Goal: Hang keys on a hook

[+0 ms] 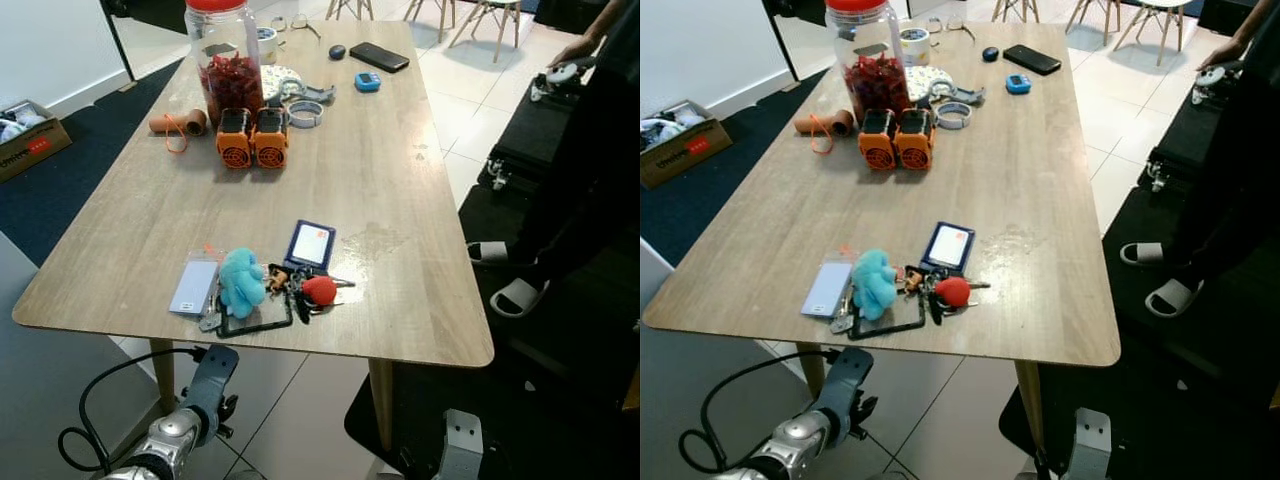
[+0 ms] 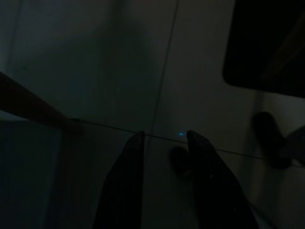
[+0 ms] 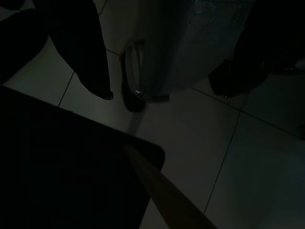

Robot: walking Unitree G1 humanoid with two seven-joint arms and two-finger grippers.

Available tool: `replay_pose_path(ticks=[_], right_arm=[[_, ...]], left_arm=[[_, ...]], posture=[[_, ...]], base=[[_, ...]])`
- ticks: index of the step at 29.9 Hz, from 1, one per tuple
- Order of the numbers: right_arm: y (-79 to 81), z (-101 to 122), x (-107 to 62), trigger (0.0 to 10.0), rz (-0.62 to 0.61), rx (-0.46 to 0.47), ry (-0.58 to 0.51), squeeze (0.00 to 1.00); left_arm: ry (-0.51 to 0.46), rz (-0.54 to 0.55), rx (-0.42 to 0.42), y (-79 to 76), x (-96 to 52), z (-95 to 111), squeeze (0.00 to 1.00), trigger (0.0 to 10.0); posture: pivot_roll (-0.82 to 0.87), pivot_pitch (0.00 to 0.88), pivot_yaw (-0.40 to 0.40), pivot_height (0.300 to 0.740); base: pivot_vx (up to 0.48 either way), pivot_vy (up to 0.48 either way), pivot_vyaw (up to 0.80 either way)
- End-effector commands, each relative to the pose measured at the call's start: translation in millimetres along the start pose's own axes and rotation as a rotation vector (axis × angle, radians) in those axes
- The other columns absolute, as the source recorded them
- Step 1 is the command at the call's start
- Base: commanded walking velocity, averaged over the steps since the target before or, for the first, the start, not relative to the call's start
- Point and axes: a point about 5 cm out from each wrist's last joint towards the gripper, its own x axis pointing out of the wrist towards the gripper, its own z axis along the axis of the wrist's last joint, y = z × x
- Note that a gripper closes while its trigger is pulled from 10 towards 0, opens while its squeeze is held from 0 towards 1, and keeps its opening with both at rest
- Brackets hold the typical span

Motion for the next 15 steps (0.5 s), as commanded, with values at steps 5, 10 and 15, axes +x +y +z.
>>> replay_pose_path(ticks=[5, 10, 15], right_arm=[[-3.4, -3.5, -1.4, 10.0, -0.007, -0.005, 0.019, 0.00], [-3.3, -3.3, -1.4, 10.0, -0.006, -0.006, 0.016, 0.00], [-3.5, -3.4, -1.6, 10.0, -0.007, -0.006, 0.015, 0.00]], left_arm=[[-0.002, 0.056, 0.093, 20.4, -5.8, 0.2, 0.00, 10.0], [0.009, 0.053, 0.197, 40.2, -14.2, -2.4, 0.00, 10.0], [0.021, 0.021, 0.289, 54.4, -22.5, -5.3, 0.00, 10.0]], posture=[[0.04, 0.051, 0.033, 0.740], [0.04, 0.052, 0.034, 0.740], [0.04, 0.053, 0.034, 0.740]], base=[[0.000, 0.000, 0.00], [0.000, 0.000, 0.00], [0.000, 0.000, 0.00]])
